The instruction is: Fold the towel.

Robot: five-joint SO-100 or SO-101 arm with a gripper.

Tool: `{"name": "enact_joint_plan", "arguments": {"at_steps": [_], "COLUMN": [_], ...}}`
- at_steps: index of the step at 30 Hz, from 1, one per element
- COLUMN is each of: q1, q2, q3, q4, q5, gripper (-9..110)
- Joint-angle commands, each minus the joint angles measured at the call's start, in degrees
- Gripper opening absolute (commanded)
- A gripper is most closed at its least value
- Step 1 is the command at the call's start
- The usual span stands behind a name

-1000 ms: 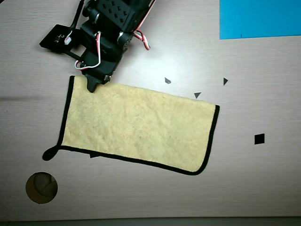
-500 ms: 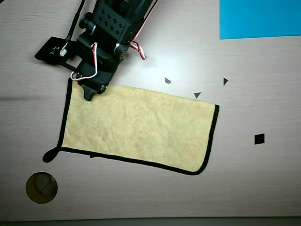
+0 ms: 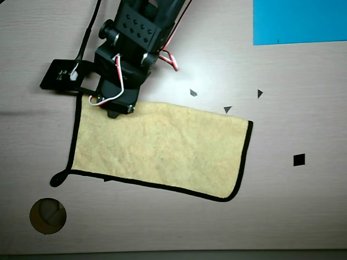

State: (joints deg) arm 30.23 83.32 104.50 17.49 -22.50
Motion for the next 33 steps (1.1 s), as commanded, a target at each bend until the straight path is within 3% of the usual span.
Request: {"name": "enact_joint_plan", "arguments": {"at_steps": [1,13,24,33], "q1": [-2.3,-5.4,-13.8,-22.0], "q2": [8.0,17.4,32.1,31.5], "q3": [0.2,2.7,15.5,15.6], "q4": [-4.0,-4.9,-4.1,-4.4], "q5": [-5.1,-16.1,-34.6,-49.7], "gripper": [0,0,0,0]}}
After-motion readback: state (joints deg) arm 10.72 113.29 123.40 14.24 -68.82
